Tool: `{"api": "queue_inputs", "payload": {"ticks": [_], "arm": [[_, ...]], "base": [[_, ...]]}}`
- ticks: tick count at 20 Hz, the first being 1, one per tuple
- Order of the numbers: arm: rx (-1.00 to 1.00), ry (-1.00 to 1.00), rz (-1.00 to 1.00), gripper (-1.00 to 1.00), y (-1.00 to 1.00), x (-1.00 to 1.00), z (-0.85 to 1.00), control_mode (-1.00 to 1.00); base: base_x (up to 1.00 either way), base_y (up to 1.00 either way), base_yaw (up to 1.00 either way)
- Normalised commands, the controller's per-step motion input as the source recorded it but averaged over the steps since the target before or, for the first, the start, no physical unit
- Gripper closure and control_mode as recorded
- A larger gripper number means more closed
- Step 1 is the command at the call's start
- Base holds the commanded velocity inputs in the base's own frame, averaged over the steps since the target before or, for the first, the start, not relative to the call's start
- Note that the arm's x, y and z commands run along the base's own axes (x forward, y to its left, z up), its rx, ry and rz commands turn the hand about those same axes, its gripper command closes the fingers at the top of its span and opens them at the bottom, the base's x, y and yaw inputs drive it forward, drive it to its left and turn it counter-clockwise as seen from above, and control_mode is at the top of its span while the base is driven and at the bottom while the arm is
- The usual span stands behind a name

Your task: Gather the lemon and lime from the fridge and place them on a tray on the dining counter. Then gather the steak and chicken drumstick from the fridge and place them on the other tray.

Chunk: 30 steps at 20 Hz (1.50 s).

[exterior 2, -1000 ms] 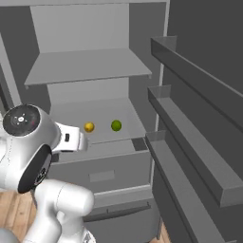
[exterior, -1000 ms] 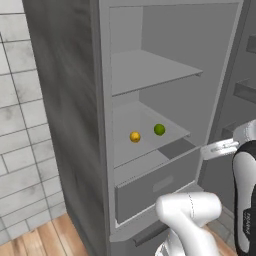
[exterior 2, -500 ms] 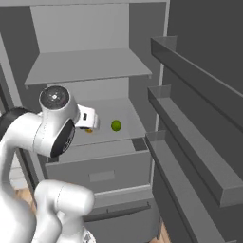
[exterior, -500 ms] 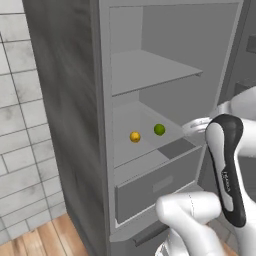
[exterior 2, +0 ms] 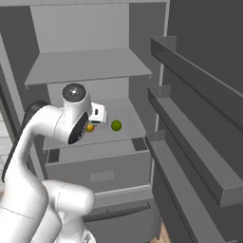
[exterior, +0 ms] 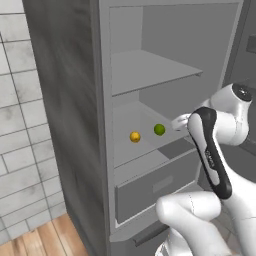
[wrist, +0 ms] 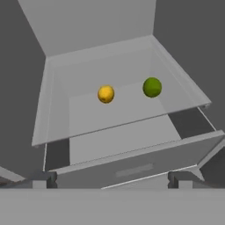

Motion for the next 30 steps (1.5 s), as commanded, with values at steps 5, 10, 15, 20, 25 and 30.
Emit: {"api": "queue_inputs", "payload": {"ticks": [5, 10, 15, 20, 25, 30], "arm": [[0.0, -0.01, 0.0, -1.0, -0.16, 0.52, -0.48, -1.0], [0.0, 0.0, 0.0, -1.0, -0.06, 0.55, -0.33, -1.0], [0.0, 0.05, 0.0, -1.0, -0.08, 0.56, -0.24, -1.0], [-0.02, 0.08, 0.0, -1.0, -0.06, 0.55, -0.22, -1.0], [0.0, 0.04, 0.0, -1.0, 0.0, 0.59, -0.18, -1.0], [0.0, 0.0, 0.0, -1.0, -0.02, 0.46, -0.32, -1.0]], "base": [[0.0, 0.0, 0.0], [0.0, 0.0, 0.0], [0.0, 0.0, 0.0], [0.0, 0.0, 0.0], [0.0, 0.0, 0.0], [0.0, 0.0, 0.0]]}}
